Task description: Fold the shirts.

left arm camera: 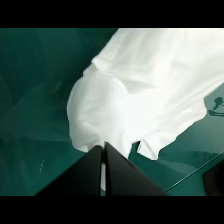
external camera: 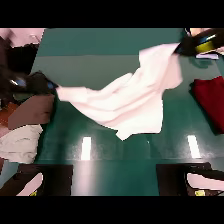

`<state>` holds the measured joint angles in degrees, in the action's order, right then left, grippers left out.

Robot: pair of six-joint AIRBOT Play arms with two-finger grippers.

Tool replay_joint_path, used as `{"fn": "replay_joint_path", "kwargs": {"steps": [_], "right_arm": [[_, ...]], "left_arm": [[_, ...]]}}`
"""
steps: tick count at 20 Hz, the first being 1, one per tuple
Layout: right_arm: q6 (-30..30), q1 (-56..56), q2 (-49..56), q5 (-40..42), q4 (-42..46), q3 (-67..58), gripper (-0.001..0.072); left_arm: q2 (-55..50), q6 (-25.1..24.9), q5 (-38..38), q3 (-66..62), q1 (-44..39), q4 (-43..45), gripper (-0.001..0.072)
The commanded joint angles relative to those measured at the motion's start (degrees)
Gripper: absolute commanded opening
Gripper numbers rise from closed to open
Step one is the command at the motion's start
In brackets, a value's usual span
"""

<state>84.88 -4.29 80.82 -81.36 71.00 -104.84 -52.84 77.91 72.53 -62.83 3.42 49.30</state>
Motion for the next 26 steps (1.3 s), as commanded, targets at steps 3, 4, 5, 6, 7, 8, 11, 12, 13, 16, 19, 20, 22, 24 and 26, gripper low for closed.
{"fn": "replay_joint_path", "kwargs": {"steps": [3,4,5,6,7,8,11,12,13,16,19,20,22,24,26], "right_arm": [[0.1,-7.8,10.6,2.7,7.6,3.7,0.0012],[0.1,-8.2,11.2,2.7,7.6,3.7,0.0012],[0.1,-8.2,11.4,2.7,7.6,3.7,0.0013],[0.1,-8.2,11.3,2.8,7.6,3.6,0.0013],[0.1,-8.2,11.1,2.7,7.6,3.6,0.0013],[0.1,-7.7,10.7,2.7,7.6,3.6,0.0013],[0.1,-7.7,9.2,2.8,7.8,3.6,0.0013],[0.1,-7.7,8.6,2.8,7.8,3.6,0.0013],[0.1,-7.7,8.2,2.8,7.8,3.6,0.0013],[0.1,-7.7,7.2,2.7,7.8,3.6,0.0013],[0.1,-7.8,7.1,0.9,7.7,3.7,0.0013],[0.1,-7.8,7.1,0.1,7.6,3.7,0.0013],[0.1,-7.8,7.1,-1.4,7.6,3.7,0.0013],[0.1,-7.8,7.1,-2.2,7.6,3.7,0.0013],[0.1,-7.8,7.1,-2.8,7.6,3.7,0.0013]], "left_arm": [[0.0,0.0,-6.2,21.2,0.0,10.4,0.0158],[0.0,1.1,-4.5,21.0,0.0,14.0,0.0508],[0.1,1.8,-2.8,20.4,0.0,16.3,0.0662],[0.1,1.8,-1.0,19.5,0.0,17.0,0.0650],[0.1,1.9,0.6,17.9,0.0,16.8,0.0649],[0.3,1.9,1.6,15.4,0.0,15.6,0.0649],[0.2,-0.9,-4.2,7.5,-0.3,7.9,0.0649],[-0.3,-4.8,-9.1,5.7,-1.7,5.5,0.0648],[-1.2,-6.1,-13.2,4.5,-3.7,5.0,0.0648],[-10.5,-7.8,-18.1,-0.9,-12.6,4.9,0.0649],[-25.2,-10.9,-19.7,-10.1,-21.3,5.0,0.0649],[-30.9,-10.9,-19.5,-13.9,-23.7,4.9,0.0650],[-40.8,-10.8,-19.1,-21.1,-27.5,4.9,0.0650],[-48.0,-10.4,-17.4,-27.5,-30.2,4.9,0.0651],[-52.0,-10.4,-17.3,-31.7,-32.0,4.9,0.0651]]}}
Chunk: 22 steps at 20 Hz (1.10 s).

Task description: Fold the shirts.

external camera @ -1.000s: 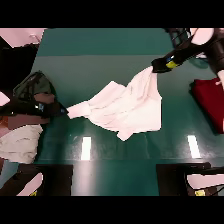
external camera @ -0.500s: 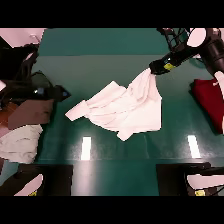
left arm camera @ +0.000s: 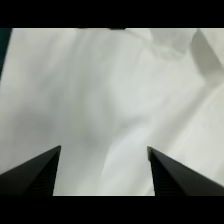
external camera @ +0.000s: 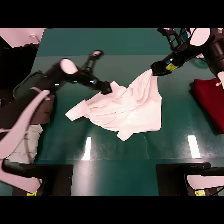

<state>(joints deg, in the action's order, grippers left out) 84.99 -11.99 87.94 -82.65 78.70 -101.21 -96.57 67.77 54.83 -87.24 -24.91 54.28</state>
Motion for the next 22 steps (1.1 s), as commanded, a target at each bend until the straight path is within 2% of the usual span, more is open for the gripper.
{"fn": "replay_joint_path", "kwargs": {"steps": [1,4,10,12,13,14,16,19,22], "right_arm": [[0.0,-0.1,0.0,-1.5,-0.1,0.0,0.0013],[0.0,-0.1,0.0,-1.6,-0.2,0.0,0.0013],[0.0,-0.1,0.0,-1.6,-0.3,0.0,0.0013],[0.0,-0.1,0.0,-1.6,-0.8,0.0,0.0013],[0.0,-0.2,0.0,-1.6,-1.0,0.0,0.0013],[0.0,-0.2,0.0,-1.6,-0.9,0.0,0.0013],[0.0,-0.1,-0.4,-1.3,-0.7,-0.1,0.0013],[0.0,2.0,-2.1,-1.4,-0.5,-3.5,0.0013],[0.0,5.4,-5.7,-1.2,-0.6,-11.4,0.0013]], "left_arm": [[-9.4,-0.2,-0.3,-8.8,-4.3,0.1,0.0650],[-10.4,4.2,-3.4,-9.8,-4.6,3.7,0.0650],[-11.8,4.5,-4.8,-9.9,-4.6,4.2,0.0646],[-11.7,4.4,-5.2,-9.9,-4.6,4.0,0.0234],[-11.7,4.4,-4.8,-9.9,-4.6,4.0,0.0082],[-11.6,4.3,-4.0,-10.0,-4.6,4.1,0.0026],[-11.5,4.4,1.1,-12.8,-3.5,4.8,0.0025],[-10.4,7.5,13.0,-24.2,1.4,7.2,0.0025],[-3.0,8.5,15.8,-32.3,7.8,7.2,0.0025]]}}
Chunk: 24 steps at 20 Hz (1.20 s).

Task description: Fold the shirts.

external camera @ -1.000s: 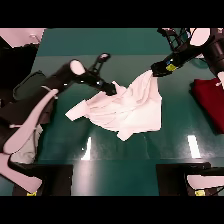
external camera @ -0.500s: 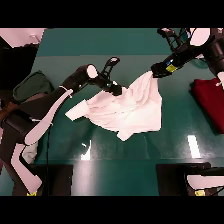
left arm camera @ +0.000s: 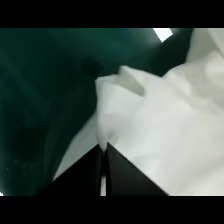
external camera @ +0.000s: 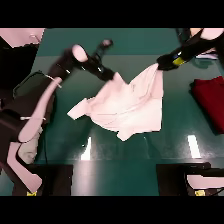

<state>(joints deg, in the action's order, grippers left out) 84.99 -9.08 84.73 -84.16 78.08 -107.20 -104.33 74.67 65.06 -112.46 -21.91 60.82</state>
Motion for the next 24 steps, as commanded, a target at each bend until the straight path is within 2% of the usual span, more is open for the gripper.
{"fn": "replay_joint_path", "kwargs": {"steps": [1,3,5,9,13,19,22,24], "right_arm": [[0.0,3.7,-3.9,0.5,0.0,-8.0,0.0013],[0.0,5.9,-7.5,1.5,0.0,-12.1,0.0013],[0.0,7.5,-12.8,4.7,-0.1,-11.2,0.0013],[0.0,9.4,-24.3,10.8,-0.1,-4.7,0.0013],[0.0,12.0,-31.4,13.4,0.0,-6.0,0.0013],[0.0,13.7,-28.8,11.0,-0.7,-16.0,0.0012],[0.0,13.7,-25.7,8.8,-4.6,-10.4,0.0012],[0.3,13.7,-22.0,4.6,-6.7,-6.3,0.0012]], "left_arm": [[9.3,1.6,4.0,-7.2,6.8,0.7,0.0025],[18.2,1.4,2.5,-7.1,10.3,0.8,0.0025],[26.7,1.4,2.2,-7.1,12.3,1.1,0.0025],[41.2,0.1,1.0,-7.1,12.4,4.0,0.0025],[51.2,-0.1,-1.1,-7.1,12.4,4.0,0.0025],[53.7,0.1,-0.9,-6.8,12.4,3.9,0.0024],[50.8,0.2,-0.3,-1.6,12.4,5.6,0.0024],[47.1,0.5,3.8,2.8,12.4,7.0,0.0025]]}}
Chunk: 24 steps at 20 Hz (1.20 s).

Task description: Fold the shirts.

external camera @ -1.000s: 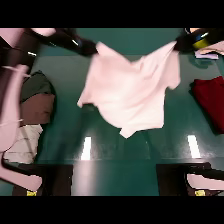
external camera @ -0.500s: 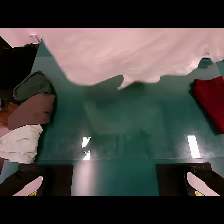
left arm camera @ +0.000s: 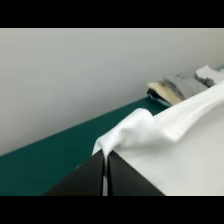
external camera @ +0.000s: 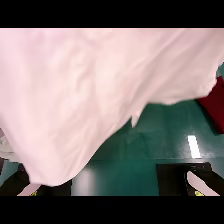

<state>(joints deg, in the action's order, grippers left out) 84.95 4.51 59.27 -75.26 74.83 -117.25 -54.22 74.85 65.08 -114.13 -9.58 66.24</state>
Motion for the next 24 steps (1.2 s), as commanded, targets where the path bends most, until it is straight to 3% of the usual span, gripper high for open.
{"fn": "replay_joint_path", "kwargs": {"steps": [1,5,10,12,13,14,15,16,17,20,22,24], "right_arm": [[1.5,0.1,6.2,-7.5,-3.3,5.2,0.0012],[1.8,0.1,18.5,-14.8,-3.2,10.2,0.0012],[1.7,-0.3,29.2,-0.4,-3.2,17.2,0.0013],[1.7,-0.7,32.1,3.2,-3.5,17.2,0.0014],[1.7,-1.2,33.0,4.6,-3.7,17.2,0.0016],[1.6,-1.2,33.5,5.5,-4.1,17.2,0.0022],[1.4,-1.2,33.8,6.2,-4.8,17.2,0.0157],[1.4,-1.1,33.7,6.5,-4.8,17.2,0.0384],[1.4,-1.0,33.7,6.1,-4.8,16.9,0.0413],[1.2,0.0,33.7,-0.3,-4.9,13.1,0.0404],[-0.2,0.6,33.7,-6.7,-4.9,9.6,0.0271],[-2.7,1.1,33.7,-13.7,-5.3,6.5,0.0258]], "left_arm": [[-5.7,0.4,6.3,7.0,0.0,2.1,0.0024],[-18.6,0.3,8.7,16.7,0.0,2.7,0.0025],[-35.3,0.8,0.6,19.7,0.0,2.8,0.0026],[-38.6,4.7,-5.6,19.6,0.0,2.7,0.0030],[-39.2,5.4,-7.6,19.6,0.0,2.8,0.0245],[-39.2,6.2,-9.4,19.6,0.1,3.1,0.0541],[-39.2,6.2,-9.6,18.9,0.1,3.3,0.0588],[-39.1,6.2,-8.7,17.7,0.2,4.1,0.0547],[-39.1,6.2,-7.0,16.1,0.6,5.2,0.0546],[-39.1,6.2,4.4,9.7,4.2,5.5,0.0545],[-39.0,6.2,15.3,6.7,7.9,5.0,0.0545],[-37.7,6.2,22.4,7.7,12.1,2.4,0.0545]]}}
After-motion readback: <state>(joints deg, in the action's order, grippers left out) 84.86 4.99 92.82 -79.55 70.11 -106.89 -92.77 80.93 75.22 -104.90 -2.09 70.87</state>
